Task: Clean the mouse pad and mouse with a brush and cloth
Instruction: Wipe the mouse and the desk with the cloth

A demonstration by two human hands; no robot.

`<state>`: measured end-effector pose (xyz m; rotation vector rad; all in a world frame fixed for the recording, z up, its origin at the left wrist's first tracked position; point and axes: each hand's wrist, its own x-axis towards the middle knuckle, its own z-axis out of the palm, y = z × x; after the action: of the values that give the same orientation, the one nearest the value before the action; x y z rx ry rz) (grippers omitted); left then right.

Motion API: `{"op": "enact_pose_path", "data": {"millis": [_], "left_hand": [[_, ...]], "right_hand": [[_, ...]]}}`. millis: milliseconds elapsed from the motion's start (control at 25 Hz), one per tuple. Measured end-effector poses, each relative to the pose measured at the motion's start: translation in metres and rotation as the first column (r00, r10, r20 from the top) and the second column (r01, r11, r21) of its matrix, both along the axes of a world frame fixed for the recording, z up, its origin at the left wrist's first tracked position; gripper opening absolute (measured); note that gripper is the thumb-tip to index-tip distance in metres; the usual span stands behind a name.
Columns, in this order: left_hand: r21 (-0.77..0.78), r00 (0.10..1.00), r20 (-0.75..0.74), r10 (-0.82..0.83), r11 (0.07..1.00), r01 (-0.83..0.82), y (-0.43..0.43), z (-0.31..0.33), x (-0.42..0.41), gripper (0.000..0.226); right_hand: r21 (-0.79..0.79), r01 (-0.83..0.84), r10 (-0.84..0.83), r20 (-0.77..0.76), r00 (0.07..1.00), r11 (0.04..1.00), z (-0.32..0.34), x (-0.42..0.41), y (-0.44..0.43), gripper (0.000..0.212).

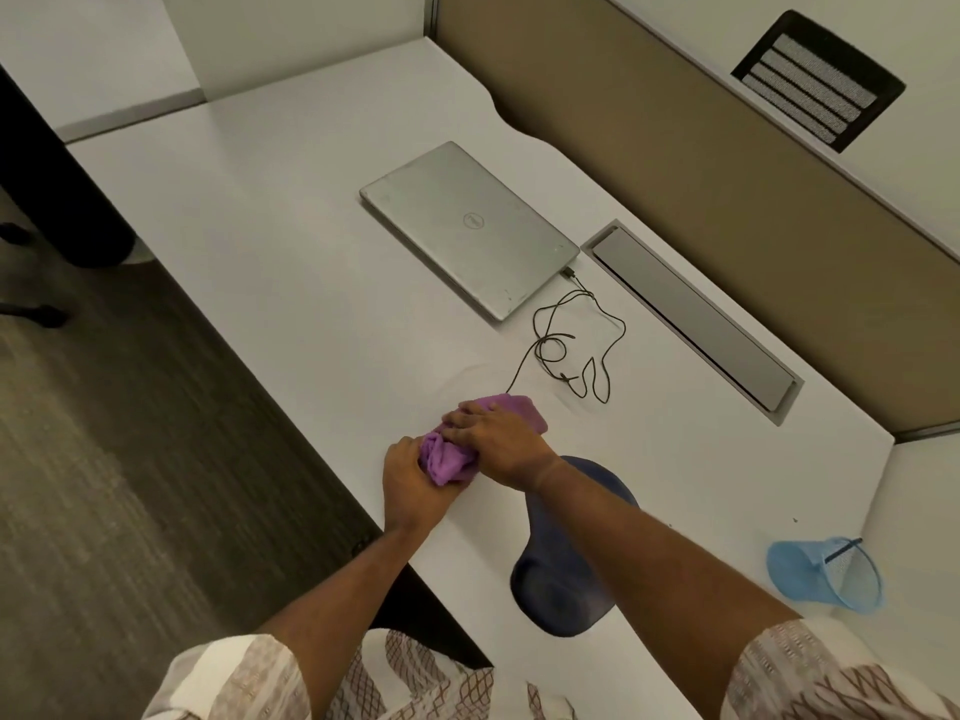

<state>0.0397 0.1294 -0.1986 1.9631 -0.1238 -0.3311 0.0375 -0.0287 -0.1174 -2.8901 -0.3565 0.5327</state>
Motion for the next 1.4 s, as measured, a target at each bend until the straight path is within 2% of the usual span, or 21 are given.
{"op": "enact_pose_path", "data": {"millis": [160, 320, 400, 440, 520, 560, 600, 640, 720, 760, 840, 1000, 1240, 1400], "left_hand": [[0.021, 0.998, 0.06, 0.0, 1.0, -0.002, -0.001, -0.003, -0.001, 0.061], [0.04, 0.989, 0.145, -0.024, 0.999, 0.018, 0.0, -0.001, -0.004, 0.056], [0.039, 0.988, 0.151, -0.029, 0.999, 0.023, 0.001, -0.001, -0.004, 0.057], [0.037, 0.989, 0.147, -0.033, 0.999, 0.028, 0.001, -0.001, -0.004, 0.058], [0.035, 0.989, 0.14, -0.035, 0.999, 0.03, 0.001, 0.0, -0.003, 0.059], [0.036, 0.989, 0.143, -0.036, 0.999, 0.031, 0.001, 0.0, -0.003, 0.06], [0.037, 0.988, 0.15, -0.041, 0.999, 0.036, 0.001, 0.0, -0.003, 0.06], [0.037, 0.986, 0.16, -0.047, 0.998, 0.042, 0.001, 0.0, -0.003, 0.06], [0.044, 0.983, 0.175, -0.057, 0.998, 0.05, 0.001, -0.001, -0.003, 0.056], [0.054, 0.983, 0.176, -0.055, 0.997, 0.046, 0.001, -0.001, -0.003, 0.054], [0.067, 0.986, 0.163, -0.03, 0.998, 0.019, 0.0, -0.001, -0.002, 0.054], [0.038, 0.993, 0.115, 0.027, 0.999, -0.031, -0.003, 0.001, -0.003, 0.062], [0.034, 0.997, 0.082, -0.015, 0.999, 0.012, 0.0, -0.001, 0.0, 0.061], [0.087, 0.983, 0.161, -0.093, 0.993, 0.08, 0.002, -0.005, -0.002, 0.069]], "right_hand": [[0.097, 0.148, -0.146, -0.032, 0.989, 0.984, 0.004, 0.008, -0.008, 0.047], [0.05, 0.32, -0.313, -0.112, 0.943, 0.946, 0.005, 0.019, -0.022, 0.052], [0.01, 0.383, -0.38, -0.093, 0.92, 0.924, 0.007, 0.023, -0.028, 0.053], [0.031, 0.447, -0.445, -0.058, 0.894, 0.894, 0.008, 0.023, -0.032, 0.054], [0.192, 0.636, -0.649, 0.007, 0.761, 0.747, 0.013, 0.021, -0.037, 0.052], [0.267, 0.685, -0.715, 0.021, 0.699, 0.678, 0.014, 0.018, -0.037, 0.05], [0.295, 0.699, -0.736, 0.024, 0.676, 0.651, 0.015, 0.015, -0.036, 0.049], [0.271, 0.695, -0.723, 0.006, 0.691, 0.666, 0.015, 0.012, -0.033, 0.049], [0.211, 0.62, -0.623, -0.057, 0.78, 0.756, 0.01, 0.004, -0.022, 0.051], [0.229, 0.582, -0.579, -0.087, 0.81, 0.78, 0.008, 0.0, -0.015, 0.051], [0.294, 0.544, -0.536, -0.116, 0.836, 0.786, 0.001, -0.005, -0.002, 0.053], [0.245, 0.472, -0.463, -0.1, 0.881, 0.847, -0.005, -0.015, 0.012, 0.06], [0.372, 0.451, -0.448, -0.101, 0.888, 0.811, -0.006, -0.041, 0.015, 0.06], [0.38, 0.437, -0.416, -0.141, 0.898, 0.815, -0.006, -0.053, 0.01, 0.059]]}}
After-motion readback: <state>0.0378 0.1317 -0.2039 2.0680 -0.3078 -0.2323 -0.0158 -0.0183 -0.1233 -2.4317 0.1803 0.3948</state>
